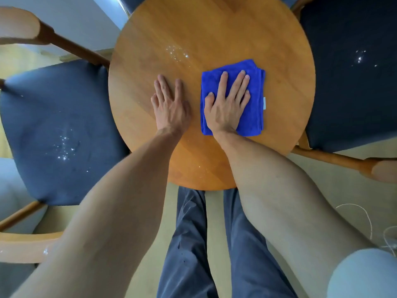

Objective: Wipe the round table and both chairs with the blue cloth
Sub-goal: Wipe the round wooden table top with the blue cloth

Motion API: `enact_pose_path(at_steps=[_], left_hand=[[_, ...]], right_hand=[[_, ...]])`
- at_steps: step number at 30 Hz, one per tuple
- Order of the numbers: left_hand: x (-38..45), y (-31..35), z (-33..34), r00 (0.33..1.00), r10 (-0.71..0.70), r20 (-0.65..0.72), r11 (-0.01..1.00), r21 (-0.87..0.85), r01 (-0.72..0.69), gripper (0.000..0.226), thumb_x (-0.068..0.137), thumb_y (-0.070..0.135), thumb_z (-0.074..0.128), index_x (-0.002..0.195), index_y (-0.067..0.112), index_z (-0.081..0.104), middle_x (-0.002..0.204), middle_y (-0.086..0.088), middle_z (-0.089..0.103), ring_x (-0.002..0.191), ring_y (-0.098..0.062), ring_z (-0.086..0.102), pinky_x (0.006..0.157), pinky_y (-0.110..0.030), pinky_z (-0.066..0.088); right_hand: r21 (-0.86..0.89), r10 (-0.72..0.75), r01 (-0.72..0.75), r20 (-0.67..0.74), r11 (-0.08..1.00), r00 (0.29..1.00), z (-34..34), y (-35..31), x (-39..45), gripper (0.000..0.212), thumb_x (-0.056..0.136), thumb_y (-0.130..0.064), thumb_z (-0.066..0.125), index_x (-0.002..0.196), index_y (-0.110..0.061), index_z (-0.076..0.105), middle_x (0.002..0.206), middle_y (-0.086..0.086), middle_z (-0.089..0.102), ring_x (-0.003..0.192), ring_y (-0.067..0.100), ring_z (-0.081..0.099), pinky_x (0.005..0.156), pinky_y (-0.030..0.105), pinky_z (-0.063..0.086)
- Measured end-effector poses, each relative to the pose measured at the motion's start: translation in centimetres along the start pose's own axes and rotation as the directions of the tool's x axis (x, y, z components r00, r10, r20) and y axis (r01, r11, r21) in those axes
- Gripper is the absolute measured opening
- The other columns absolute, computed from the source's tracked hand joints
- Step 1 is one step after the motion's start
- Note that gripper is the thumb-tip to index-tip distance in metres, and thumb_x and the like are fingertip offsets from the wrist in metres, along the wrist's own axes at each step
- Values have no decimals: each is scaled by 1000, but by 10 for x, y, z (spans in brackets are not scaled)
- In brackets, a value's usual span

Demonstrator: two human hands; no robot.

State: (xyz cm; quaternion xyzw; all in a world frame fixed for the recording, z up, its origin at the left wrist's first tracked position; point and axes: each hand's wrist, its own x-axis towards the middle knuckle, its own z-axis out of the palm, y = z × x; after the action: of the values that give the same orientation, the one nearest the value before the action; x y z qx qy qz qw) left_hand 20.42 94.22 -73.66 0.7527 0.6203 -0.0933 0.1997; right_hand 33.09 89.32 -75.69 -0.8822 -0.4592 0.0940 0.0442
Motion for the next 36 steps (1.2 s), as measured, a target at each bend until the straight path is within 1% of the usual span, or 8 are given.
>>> enact_pose_path(at_steps=[9, 12, 16, 20, 23, 27, 33, 36], left_hand=[[21, -12, 2, 996, -35, -84, 999, -42, 31, 56, 98, 33, 33, 151, 19, 23, 163, -21, 2, 150, -35, 2, 117, -49, 18], [43, -30, -9, 984, -104, -144, 993, -71, 95, 57, 99, 34, 32, 152, 18, 20, 162, -23, 4, 150, -36, 2, 118, -50, 14], [74, -62, -31, 941, -281, -190, 957, -131, 260, 61, 101, 33, 27, 156, 15, 11, 162, -23, 0, 150, -37, -1, 120, -49, 6], [75, -82, -33, 903, -389, -181, 919, -142, 367, 60, 101, 28, 25, 157, 14, 7, 162, -22, 0, 150, -35, 2, 120, -46, 11], [62, -91, -26, 916, -373, -149, 926, -124, 357, 60, 102, 29, 25, 157, 12, 7, 163, -20, 0, 151, -33, 1, 120, -46, 11], [67, -87, -28, 909, -385, -162, 919, -164, 360, 59, 102, 27, 27, 156, 12, 9, 163, -20, 2, 151, -34, 2, 119, -46, 10], [88, -61, -37, 955, -258, -148, 953, -201, 227, 60, 104, 32, 25, 157, 10, 5, 164, -15, -3, 151, -32, -3, 121, -50, 5], [101, -54, -40, 977, -147, -156, 987, -91, 134, 60, 103, 29, 27, 157, 13, 5, 164, -14, -2, 151, -32, -3, 121, -50, 10]], right_hand=[[-2, -33, 33, -85, 999, 996, 6, -24, 92, 62, 96, -43, 32, 152, -16, 35, 159, 26, 22, 150, 39, 16, 117, 54, 19], [-26, -45, 42, -98, 999, 994, 7, -40, 123, 63, 96, -44, 28, 152, -16, 34, 159, 26, 21, 150, 40, 15, 118, 54, 17], [-17, 48, -49, -90, 999, 995, 11, -81, 145, 66, 96, -45, 21, 154, -15, 31, 160, 27, 17, 150, 40, 12, 119, 54, 14], [-38, -101, 99, -56, 994, 993, 21, -127, 135, 65, 98, -47, 22, 155, -14, 26, 161, 27, 14, 151, 40, 9, 120, 52, 12], [-84, -350, 347, -16, 934, 937, 28, -145, 109, 66, 98, -47, 23, 155, -13, 26, 161, 26, 15, 151, 39, 10, 120, 52, 13], [-116, -630, 631, 55, 767, 775, 28, -145, 96, 68, 96, -50, 28, 155, -16, 27, 162, 22, 16, 151, 36, 11, 121, 51, 13], [-17, -609, 609, 26, 793, 793, 25, -142, 108, 65, 90, -49, 37, 150, -23, 40, 162, 15, 22, 152, 30, 14, 120, 50, 14], [4, -567, 567, 11, 824, 824, 19, -133, 130, 65, 89, -50, 39, 149, -27, 41, 162, 12, 23, 152, 27, 15, 120, 51, 13]])
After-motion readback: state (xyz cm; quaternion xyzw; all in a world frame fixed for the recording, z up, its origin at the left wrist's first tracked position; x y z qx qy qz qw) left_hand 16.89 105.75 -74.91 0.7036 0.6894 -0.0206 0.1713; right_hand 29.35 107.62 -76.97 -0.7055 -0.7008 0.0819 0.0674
